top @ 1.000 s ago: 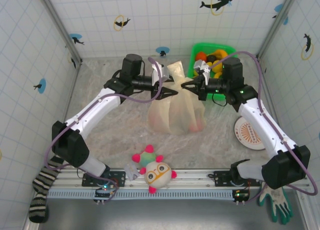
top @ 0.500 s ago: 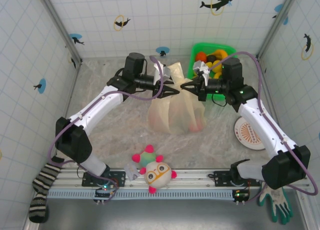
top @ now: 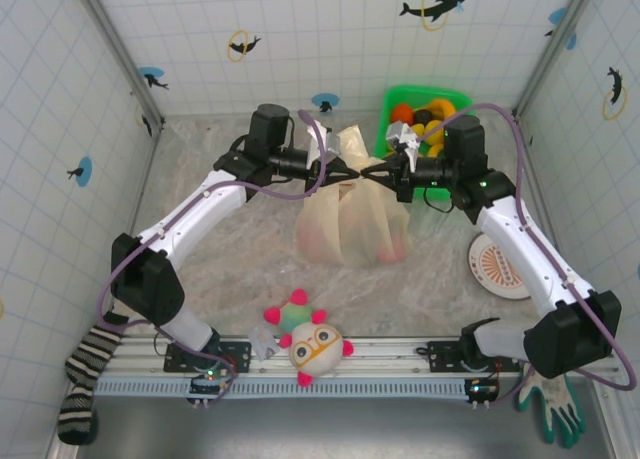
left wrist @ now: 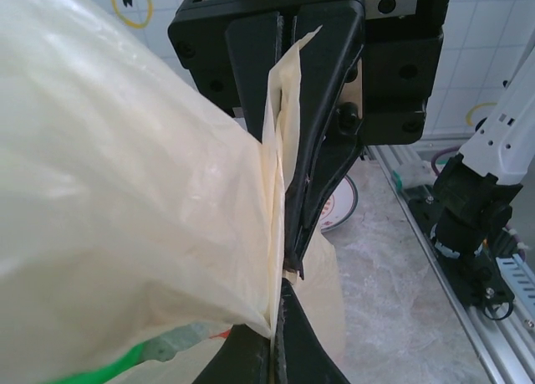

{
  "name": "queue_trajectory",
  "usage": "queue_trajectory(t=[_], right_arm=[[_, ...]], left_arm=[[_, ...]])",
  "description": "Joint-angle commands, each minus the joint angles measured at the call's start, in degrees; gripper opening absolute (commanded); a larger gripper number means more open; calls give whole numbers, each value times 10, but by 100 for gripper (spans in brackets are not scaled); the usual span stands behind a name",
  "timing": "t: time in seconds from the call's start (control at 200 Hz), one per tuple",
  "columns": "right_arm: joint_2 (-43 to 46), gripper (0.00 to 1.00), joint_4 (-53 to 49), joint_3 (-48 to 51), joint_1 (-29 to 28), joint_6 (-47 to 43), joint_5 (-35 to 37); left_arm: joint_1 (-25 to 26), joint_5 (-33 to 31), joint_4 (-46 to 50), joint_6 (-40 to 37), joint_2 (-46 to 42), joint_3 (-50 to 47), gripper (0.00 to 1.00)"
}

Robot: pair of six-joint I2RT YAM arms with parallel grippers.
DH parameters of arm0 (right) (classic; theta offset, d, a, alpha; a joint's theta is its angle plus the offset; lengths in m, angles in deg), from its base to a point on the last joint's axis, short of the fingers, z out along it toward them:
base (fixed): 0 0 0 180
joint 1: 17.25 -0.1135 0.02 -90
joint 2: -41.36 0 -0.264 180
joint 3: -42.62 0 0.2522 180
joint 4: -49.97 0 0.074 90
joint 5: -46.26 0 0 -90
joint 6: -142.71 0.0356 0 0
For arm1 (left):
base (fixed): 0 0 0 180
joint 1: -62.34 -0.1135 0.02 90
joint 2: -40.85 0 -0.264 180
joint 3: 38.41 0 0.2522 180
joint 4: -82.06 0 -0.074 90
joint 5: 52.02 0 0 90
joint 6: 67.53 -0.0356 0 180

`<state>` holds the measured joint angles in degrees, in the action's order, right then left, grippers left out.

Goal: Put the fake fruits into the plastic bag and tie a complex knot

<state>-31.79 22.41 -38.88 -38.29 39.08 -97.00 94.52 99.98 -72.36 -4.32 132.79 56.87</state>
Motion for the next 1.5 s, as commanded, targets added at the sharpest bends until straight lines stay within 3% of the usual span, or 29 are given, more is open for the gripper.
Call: queue_trajectory(t=[0.0, 0.13, 0.2, 0.25, 0.29, 0.345, 0.425, 0.59, 0.701, 0.796, 1.106, 1.496], right_arm=[[18, 3, -3, -3, -1, -10, -14], [19, 11, -10, -10, 2, -9, -14], [22, 25, -11, -21, 3, 6, -18], [27, 42, -11, -30, 6, 23, -24], [32, 50, 4, -34, 10, 53, -26], [41, 59, 37, -38, 19, 104, -32], [48, 64, 98, -44, 35, 176, -25], [25, 62, 77, -86, 55, 237, 64], [-21, 56, 19, -126, 54, 238, 110], [-63, 57, -4, -153, 48, 237, 129], [-155, 69, -105, -244, -5, 173, 105], [-108, 83, -160, -224, -19, 126, 66]], left_arm=[[0, 14, -7, -5, -7, 5, 1], [-1, -2, -7, -5, -18, -6, 0], [-1, -16, -7, -7, -26, -13, 0], [-1, -27, -7, -9, -30, -18, 0], [-1, -35, -7, -10, -32, -21, 0], [0, -44, -7, -12, -32, -22, 0], [0, -50, -8, -12, -31, -21, 0], [2, -51, -7, -19, -33, -22, 0], [4, -53, -8, -20, -34, -22, 0], [5, -54, -7, -21, -35, -22, 0], [6, -60, -7, -24, -38, -23, 0], [6, -83, -8, -26, -41, -27, 0]])
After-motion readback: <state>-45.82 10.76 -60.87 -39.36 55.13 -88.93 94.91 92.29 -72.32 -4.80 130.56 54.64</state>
